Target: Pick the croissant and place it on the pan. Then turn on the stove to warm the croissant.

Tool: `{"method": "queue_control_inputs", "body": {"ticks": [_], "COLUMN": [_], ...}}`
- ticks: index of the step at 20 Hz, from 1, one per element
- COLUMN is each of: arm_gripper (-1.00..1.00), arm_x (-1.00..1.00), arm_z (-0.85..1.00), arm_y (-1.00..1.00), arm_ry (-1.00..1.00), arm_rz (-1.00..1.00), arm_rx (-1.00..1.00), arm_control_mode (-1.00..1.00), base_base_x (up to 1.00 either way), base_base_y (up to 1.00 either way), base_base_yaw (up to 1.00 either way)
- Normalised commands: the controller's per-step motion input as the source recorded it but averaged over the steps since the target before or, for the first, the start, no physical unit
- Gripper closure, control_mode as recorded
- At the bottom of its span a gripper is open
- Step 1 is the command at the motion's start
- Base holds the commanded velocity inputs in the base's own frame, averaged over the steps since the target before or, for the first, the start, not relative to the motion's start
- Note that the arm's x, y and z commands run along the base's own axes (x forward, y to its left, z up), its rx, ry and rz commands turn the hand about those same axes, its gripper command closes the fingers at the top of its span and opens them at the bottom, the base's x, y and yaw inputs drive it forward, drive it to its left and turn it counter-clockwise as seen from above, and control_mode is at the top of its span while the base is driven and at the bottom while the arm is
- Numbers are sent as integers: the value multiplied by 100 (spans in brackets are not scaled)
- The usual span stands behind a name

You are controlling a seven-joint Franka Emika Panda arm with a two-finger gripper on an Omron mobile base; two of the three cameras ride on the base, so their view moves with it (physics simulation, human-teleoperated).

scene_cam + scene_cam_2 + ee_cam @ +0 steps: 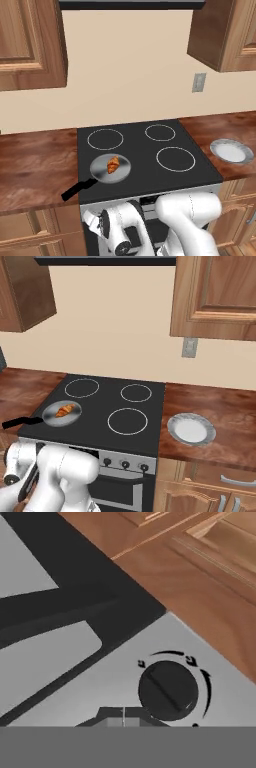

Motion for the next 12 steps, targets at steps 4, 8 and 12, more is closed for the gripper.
{"method": "queue_control_inputs", "body": {"ticks": [4, 8, 12], "arm_gripper": [100, 100, 100], "arm_x": [2, 0, 0], "arm_z": [81, 79, 81], "arm_y": [100, 100, 100], "arm_ry": [-36, -43, -49], "arm_rz": [24, 31, 32], "arm_rx": [-57, -52, -52], "arm_control_mode": [-100, -100, -100], "base_base_x": [0, 0, 0], "base_base_y": [0, 0, 0], "base_base_yaw": [0, 0, 0]}}
